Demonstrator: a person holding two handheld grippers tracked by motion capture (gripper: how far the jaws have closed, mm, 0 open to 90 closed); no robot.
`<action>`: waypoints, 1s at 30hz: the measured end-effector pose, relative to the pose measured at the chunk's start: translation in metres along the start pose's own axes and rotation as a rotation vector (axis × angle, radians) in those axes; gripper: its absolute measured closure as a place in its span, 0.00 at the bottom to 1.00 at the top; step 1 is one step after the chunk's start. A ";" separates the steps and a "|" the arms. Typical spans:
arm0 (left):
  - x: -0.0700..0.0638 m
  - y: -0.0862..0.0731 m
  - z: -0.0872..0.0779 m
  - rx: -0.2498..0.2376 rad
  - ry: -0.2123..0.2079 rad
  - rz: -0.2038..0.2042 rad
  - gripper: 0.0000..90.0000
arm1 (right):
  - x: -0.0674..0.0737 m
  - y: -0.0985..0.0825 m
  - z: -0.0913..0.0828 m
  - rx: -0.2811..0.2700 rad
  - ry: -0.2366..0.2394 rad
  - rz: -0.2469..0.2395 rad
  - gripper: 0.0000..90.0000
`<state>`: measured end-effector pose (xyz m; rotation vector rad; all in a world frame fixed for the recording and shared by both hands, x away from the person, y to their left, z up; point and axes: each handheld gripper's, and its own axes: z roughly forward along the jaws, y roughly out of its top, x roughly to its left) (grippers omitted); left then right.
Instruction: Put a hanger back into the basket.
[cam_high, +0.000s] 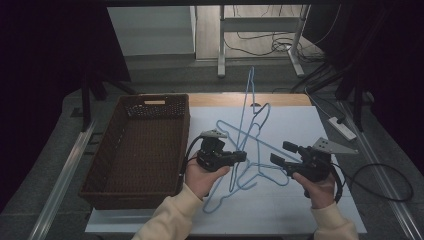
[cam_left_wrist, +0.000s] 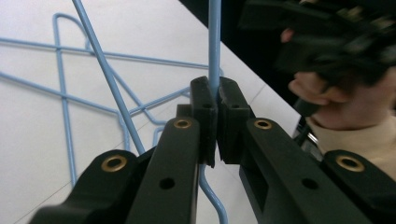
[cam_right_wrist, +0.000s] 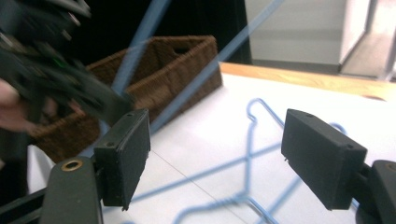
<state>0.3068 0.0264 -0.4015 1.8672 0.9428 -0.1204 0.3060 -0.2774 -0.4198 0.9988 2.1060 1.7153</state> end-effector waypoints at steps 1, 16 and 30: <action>-0.001 0.004 -0.004 0.000 -0.002 0.010 0.96 | -0.002 -0.002 -0.001 0.010 -0.006 0.001 0.27; 0.018 0.027 -0.064 0.014 -0.055 0.024 0.96 | -0.020 -0.022 0.007 0.090 -0.071 0.019 0.28; 0.050 0.021 -0.124 -0.018 -0.026 0.038 0.96 | -0.023 -0.026 0.009 0.113 -0.089 0.017 0.28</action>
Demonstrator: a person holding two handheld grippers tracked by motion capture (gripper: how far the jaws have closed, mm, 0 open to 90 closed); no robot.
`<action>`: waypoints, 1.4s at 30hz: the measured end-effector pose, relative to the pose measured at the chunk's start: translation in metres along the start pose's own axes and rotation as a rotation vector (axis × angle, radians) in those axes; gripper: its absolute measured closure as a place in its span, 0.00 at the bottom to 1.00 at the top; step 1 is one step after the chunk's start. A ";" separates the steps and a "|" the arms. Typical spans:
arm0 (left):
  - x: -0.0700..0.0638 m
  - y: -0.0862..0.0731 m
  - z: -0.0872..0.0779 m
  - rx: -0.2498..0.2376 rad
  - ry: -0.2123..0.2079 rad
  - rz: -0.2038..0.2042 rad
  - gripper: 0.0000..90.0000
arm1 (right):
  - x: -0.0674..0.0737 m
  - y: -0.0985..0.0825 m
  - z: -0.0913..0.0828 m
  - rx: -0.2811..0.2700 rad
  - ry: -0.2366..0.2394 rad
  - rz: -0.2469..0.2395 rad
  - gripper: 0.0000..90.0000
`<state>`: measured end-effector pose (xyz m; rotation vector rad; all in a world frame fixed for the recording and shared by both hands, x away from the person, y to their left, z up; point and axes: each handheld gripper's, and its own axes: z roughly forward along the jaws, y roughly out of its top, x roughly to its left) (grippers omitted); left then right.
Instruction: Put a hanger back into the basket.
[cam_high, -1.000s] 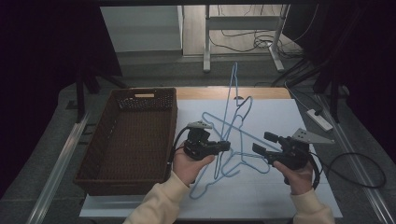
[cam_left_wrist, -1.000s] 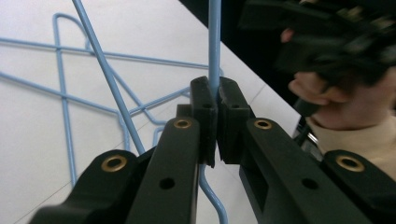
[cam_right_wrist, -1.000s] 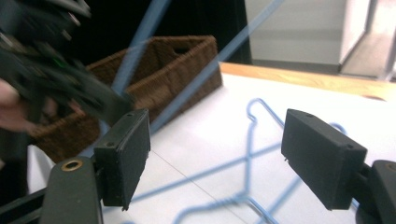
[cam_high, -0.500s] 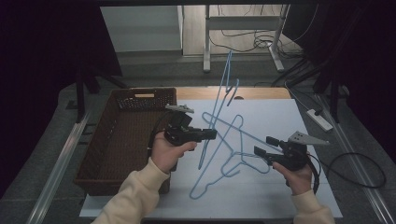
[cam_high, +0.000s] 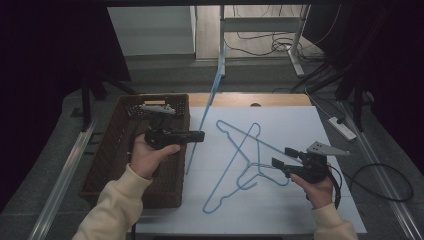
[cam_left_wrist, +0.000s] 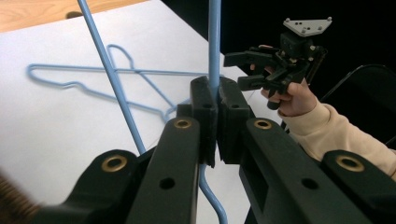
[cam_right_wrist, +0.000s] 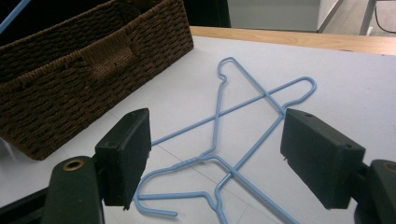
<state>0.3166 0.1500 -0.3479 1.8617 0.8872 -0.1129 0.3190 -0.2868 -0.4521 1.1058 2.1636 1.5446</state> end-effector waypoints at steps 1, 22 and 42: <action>0.004 -0.002 -0.006 -0.003 0.003 -0.002 0.96 | 0.000 0.000 0.000 0.000 -0.004 -0.002 0.28; 0.061 -0.029 -0.079 -0.003 0.074 -0.039 0.96 | -0.007 -0.009 -0.001 0.036 -0.034 -0.020 0.28; 0.101 -0.075 -0.104 0.151 0.092 -0.018 0.96 | -0.007 -0.012 0.002 0.049 -0.040 0.005 0.28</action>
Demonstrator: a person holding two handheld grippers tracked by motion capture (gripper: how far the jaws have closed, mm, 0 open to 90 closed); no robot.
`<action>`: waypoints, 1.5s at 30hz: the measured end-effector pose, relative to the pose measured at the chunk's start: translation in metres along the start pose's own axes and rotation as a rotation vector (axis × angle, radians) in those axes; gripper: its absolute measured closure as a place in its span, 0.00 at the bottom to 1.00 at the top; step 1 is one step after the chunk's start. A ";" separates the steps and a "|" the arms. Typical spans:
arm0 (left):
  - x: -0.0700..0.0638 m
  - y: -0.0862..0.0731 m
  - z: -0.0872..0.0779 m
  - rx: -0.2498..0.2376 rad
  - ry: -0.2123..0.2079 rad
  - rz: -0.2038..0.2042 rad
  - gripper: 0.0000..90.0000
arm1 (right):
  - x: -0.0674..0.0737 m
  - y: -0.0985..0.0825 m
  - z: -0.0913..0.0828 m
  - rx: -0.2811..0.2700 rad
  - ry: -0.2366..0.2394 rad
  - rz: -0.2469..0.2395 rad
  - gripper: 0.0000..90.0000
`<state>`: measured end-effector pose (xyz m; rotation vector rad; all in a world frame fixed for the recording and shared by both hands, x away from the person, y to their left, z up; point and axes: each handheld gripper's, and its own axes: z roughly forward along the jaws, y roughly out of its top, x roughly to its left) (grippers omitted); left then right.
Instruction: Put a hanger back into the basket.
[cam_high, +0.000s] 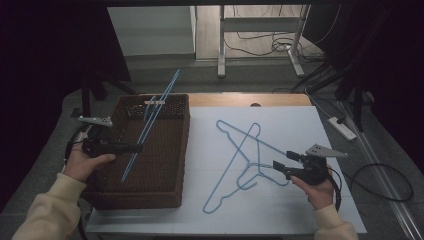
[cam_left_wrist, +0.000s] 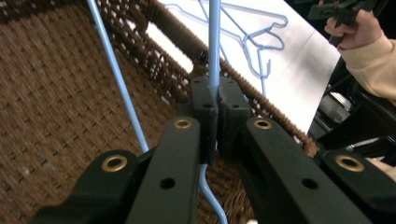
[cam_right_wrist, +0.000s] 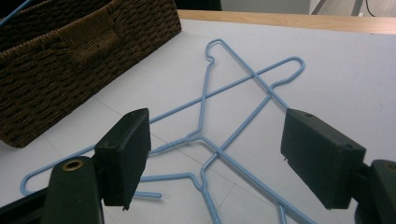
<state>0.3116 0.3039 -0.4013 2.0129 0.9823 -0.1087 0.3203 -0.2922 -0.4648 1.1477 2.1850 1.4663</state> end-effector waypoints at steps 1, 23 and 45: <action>0.002 -0.002 0.001 0.009 -0.005 -0.006 0.96 | 0.000 0.000 0.000 0.002 -0.001 0.000 0.28; 0.013 -0.018 0.008 0.139 -0.014 -0.008 0.96 | 0.000 -0.002 0.003 0.014 -0.006 -0.002 0.28; 0.035 -0.030 0.030 0.257 0.120 -0.091 0.96 | 0.002 -0.002 0.004 0.019 -0.008 0.000 0.28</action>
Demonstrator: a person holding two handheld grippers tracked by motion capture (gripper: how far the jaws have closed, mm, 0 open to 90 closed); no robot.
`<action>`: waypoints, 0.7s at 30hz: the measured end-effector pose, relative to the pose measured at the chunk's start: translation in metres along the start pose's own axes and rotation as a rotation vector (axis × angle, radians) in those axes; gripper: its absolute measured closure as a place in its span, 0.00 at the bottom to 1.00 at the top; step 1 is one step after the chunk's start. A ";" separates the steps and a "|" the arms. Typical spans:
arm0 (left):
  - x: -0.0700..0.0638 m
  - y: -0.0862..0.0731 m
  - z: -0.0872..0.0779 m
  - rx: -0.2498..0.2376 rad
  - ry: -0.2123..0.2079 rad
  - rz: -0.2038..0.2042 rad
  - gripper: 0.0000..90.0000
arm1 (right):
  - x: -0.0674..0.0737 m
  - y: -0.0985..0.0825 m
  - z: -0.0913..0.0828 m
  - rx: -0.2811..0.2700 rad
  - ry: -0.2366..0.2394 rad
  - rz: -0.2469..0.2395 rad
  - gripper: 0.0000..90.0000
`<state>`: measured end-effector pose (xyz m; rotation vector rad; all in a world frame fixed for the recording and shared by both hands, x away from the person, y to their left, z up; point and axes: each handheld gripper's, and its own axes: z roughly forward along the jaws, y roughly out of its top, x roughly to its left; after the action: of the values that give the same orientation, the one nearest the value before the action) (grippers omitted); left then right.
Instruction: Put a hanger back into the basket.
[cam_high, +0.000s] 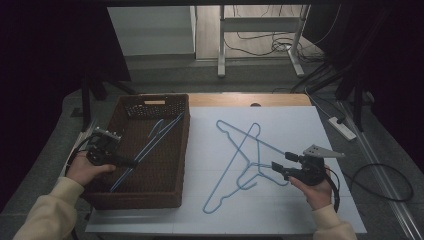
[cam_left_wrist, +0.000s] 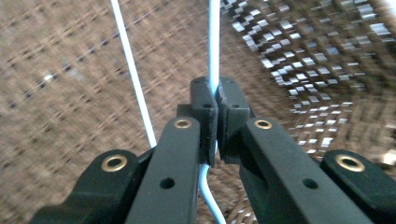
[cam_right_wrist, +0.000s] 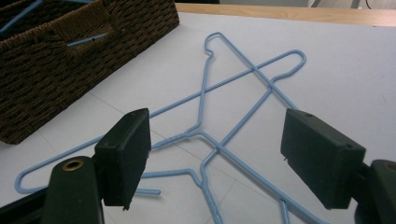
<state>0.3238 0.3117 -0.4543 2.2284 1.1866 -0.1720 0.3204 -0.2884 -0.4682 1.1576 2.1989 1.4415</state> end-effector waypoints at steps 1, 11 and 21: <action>0.000 0.000 0.000 0.000 0.000 0.000 0.96 | 0.000 0.000 0.000 0.000 0.000 -0.002 0.28; -0.003 -0.001 -0.002 0.016 0.198 -0.065 0.95 | 0.000 0.000 0.001 0.004 -0.001 0.000 0.28; 0.002 0.001 0.000 0.017 0.318 -0.163 0.96 | 0.000 0.000 0.001 0.004 -0.004 -0.001 0.28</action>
<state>0.3256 0.3131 -0.4544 2.2295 1.5415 0.1139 0.3205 -0.2878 -0.4688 1.1598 2.2007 1.4338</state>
